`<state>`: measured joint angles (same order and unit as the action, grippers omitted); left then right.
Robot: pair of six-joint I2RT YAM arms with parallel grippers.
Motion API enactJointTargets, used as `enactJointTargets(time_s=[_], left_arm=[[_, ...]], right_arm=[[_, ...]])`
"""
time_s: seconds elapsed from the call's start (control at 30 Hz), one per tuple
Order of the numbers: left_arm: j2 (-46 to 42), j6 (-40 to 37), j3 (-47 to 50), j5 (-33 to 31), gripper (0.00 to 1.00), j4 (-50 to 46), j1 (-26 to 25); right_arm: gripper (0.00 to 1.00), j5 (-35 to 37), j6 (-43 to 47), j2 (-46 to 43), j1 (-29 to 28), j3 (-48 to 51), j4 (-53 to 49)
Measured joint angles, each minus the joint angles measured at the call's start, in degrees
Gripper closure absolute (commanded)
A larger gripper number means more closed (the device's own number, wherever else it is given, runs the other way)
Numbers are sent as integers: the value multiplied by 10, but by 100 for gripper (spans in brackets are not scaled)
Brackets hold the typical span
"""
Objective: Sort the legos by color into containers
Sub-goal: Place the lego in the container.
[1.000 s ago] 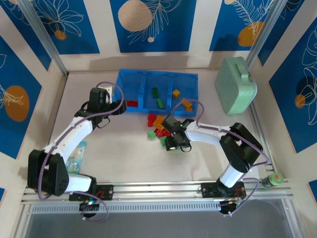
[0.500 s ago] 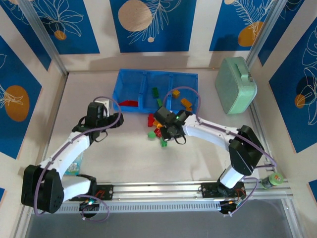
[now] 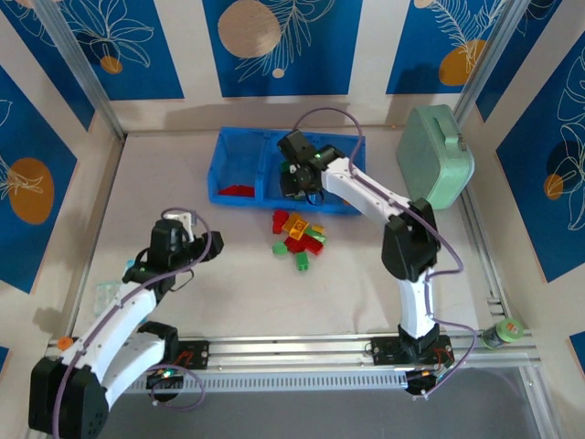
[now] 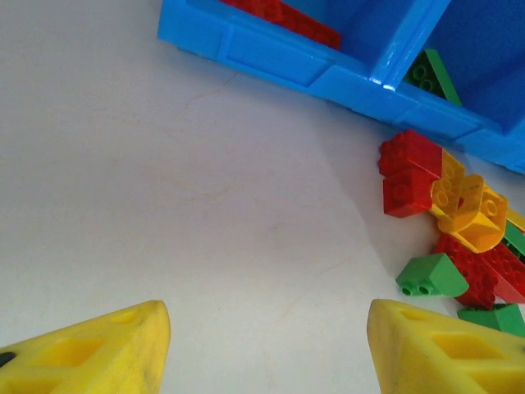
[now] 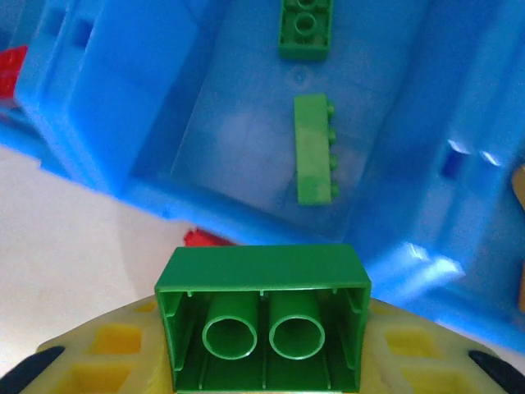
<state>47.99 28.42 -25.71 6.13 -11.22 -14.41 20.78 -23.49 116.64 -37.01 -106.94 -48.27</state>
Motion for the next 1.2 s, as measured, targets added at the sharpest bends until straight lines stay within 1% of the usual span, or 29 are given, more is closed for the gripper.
enactJointTargets(time_s=[0.03, 0.1, 0.27, 0.4, 0.53, 0.73, 0.93, 1.03, 1.2], left_arm=[[-11, 2, 7, 1, 35, -5, 0], [-30, 6, 19, 3, 35, -16, -1], [-57, 11, 29, 3, 35, -45, -1], [-62, 11, 29, 3, 35, -50, -1], [-61, 13, 28, 3, 36, -52, -1], [-45, 13, 28, 9, 36, -51, -1], [-31, 13, 26, 14, 36, -46, -8], [-12, 10, 16, 12, 35, -47, -26], [25, -3, -14, 1, 33, -40, -91]], right_arm=[[57, -3, 4, 22, 3, -24, -6], [48, -7, 12, 64, 10, -75, -22], [38, -13, 23, 137, 21, -162, -55], [36, -13, 25, 151, 23, -184, -69], [37, -13, 25, 152, 25, -186, -74], [37, -16, 25, 150, 38, -175, -71], [36, -30, 25, 129, 50, -94, -50], [34, -33, 25, 99, 42, -54, -36], [33, -44, 25, 14, 11, -11, -14]])
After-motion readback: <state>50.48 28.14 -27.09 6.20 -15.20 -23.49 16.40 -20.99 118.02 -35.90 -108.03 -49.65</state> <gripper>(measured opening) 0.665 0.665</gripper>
